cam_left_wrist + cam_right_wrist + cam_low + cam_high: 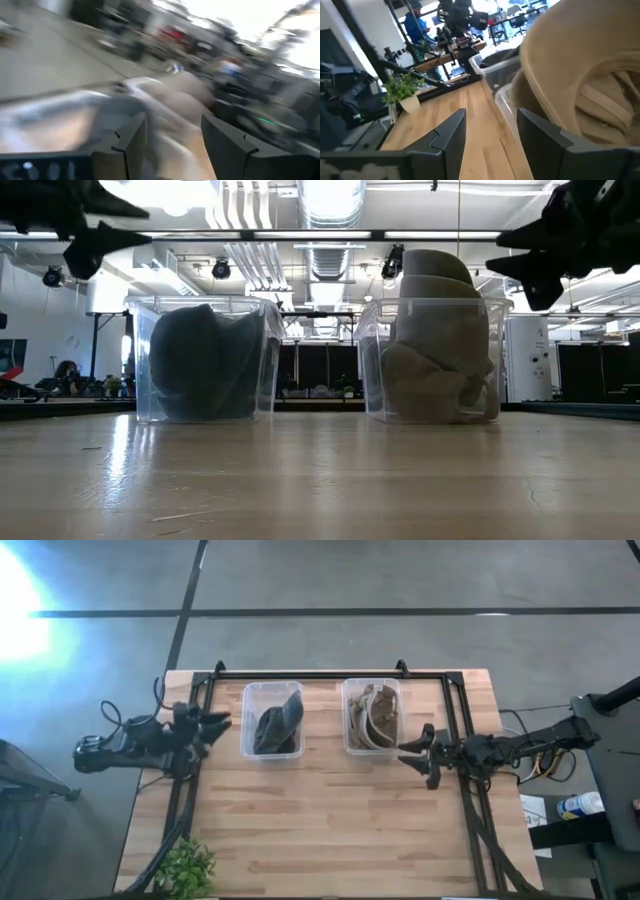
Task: Pick & Place hat
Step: Return to Home Position
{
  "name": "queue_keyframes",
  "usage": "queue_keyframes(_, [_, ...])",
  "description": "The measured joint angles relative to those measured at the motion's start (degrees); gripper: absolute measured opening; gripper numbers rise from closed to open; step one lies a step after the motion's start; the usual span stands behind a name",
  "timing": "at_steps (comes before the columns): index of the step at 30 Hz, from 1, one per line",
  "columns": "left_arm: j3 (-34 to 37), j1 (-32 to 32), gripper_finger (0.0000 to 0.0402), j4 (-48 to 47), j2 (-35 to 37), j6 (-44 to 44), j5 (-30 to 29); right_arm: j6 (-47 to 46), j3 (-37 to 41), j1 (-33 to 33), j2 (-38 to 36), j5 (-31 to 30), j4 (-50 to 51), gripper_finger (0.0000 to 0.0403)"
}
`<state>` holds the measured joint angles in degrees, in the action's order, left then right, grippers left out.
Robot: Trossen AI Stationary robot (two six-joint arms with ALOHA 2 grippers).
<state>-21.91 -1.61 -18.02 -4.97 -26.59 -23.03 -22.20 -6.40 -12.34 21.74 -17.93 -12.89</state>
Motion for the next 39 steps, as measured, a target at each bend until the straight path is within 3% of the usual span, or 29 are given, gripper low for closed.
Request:
queue_keyframes(4, [1.99, 0.00, 0.0184, 0.48, -0.18, 0.88, -14.39, -1.20, 0.37, 0.03, 0.02, -4.15, 0.25, 0.0171])
queue_keyframes(8, [4.54, 0.00, 0.0184, 0.18, -0.24, 0.98, -21.90, -1.35, -1.29, 0.02, 0.10, -4.51, 0.24, 0.0171])
queue_keyframes(20, [15.98, 0.00, 0.0184, 0.55, -0.25, 0.84, -22.78, 1.04, -8.63, -0.02, 0.03, -3.98, 2.46, 0.0171])
queue_keyframes(23, [15.38, 0.00, 0.0184, -0.02, -1.98, 1.05, -21.98, 0.17, -10.60, -0.02, -0.05, -3.13, 3.92, 0.0171])
queue_keyframes(26, [14.56, -0.02, 0.0184, 0.40, -2.54, 0.96, -21.59, 5.99, -11.00, -0.67, -3.83, 1.79, 9.45, 0.0171])
queue_keyframes(32, [14.98, 0.00, 0.0184, 0.24, -2.63, 0.94, -21.61, 23.05, -4.32, 0.19, -15.83, 23.20, 8.17, 0.0171])
queue_keyframes(39, [15.56, -0.02, 0.0184, 0.54, -2.61, 0.81, -21.65, 21.04, 2.96, 2.69, -21.75, 25.95, 6.87, 0.0171])
